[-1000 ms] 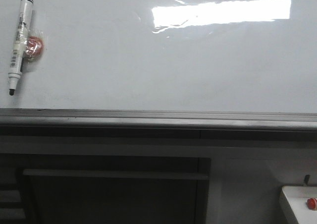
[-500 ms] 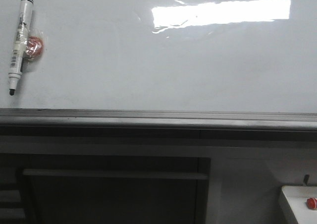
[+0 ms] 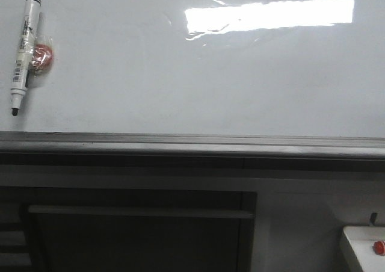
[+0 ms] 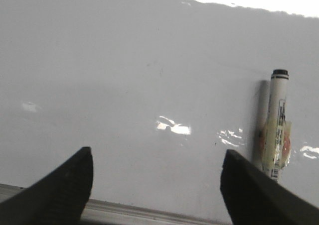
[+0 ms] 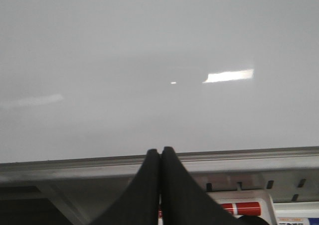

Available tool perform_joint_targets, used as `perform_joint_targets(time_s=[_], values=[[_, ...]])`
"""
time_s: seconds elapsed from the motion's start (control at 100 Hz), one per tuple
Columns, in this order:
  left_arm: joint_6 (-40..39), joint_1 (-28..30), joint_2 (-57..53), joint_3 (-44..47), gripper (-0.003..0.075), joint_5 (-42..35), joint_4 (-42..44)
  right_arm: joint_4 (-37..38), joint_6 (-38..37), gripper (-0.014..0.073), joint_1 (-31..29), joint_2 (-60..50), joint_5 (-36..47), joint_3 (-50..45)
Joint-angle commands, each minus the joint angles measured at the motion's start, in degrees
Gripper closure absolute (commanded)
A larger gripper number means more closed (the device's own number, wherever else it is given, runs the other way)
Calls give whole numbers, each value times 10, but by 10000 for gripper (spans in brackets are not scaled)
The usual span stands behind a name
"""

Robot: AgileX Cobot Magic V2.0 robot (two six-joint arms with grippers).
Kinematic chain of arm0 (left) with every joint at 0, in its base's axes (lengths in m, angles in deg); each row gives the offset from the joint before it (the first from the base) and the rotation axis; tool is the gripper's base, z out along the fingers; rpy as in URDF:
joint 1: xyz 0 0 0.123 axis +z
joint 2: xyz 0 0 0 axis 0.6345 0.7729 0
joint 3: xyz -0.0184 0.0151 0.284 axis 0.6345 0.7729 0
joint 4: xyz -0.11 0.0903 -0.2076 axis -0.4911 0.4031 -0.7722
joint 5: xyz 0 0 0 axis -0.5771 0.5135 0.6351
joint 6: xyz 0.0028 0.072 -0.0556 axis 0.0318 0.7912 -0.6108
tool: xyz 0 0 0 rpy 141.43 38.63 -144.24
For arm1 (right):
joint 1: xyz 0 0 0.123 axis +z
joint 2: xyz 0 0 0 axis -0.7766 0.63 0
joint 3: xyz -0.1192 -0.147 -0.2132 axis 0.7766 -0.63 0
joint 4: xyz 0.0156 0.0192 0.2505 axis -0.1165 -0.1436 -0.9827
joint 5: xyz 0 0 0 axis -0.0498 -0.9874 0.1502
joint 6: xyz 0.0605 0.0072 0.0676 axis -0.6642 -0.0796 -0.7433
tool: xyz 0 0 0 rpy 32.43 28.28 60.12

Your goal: Write number 0 on whiteboard

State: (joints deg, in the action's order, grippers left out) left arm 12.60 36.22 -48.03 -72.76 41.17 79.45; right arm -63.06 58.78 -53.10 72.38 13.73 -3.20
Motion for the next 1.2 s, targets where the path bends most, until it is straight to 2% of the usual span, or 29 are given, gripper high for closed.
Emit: perform_joint_targets(time_s=[0.0,0.16,0.4,0.54,0.67,0.82,1.01,1.1,1.19], values=[[-5,-4,22,-22,156,-72,-14,-27,0,650,-1,9,52,19],[-5,-36,75,-22,156,-167,59,-27,0,650,-1,9,66,19],[-5,-176,177,-22,156,-230,58,-26,0,650,-1,9,67,19],[-5,-240,250,-22,181,-286,15,-26,0,650,-1,9,68,19],[-5,-257,319,-22,247,-350,7,-26,0,650,-1,9,69,19],[-5,-257,381,-23,264,-411,-15,-26,0,650,-1,9,69,19],[-6,-257,416,-38,274,-414,-17,-26,0,650,-1,9,69,19],[-6,-257,417,-39,349,-410,-32,-26,0,650,-1,9,69,19],[-6,-257,417,-39,505,-405,-32,-26,0,650,-1,9,69,19]])
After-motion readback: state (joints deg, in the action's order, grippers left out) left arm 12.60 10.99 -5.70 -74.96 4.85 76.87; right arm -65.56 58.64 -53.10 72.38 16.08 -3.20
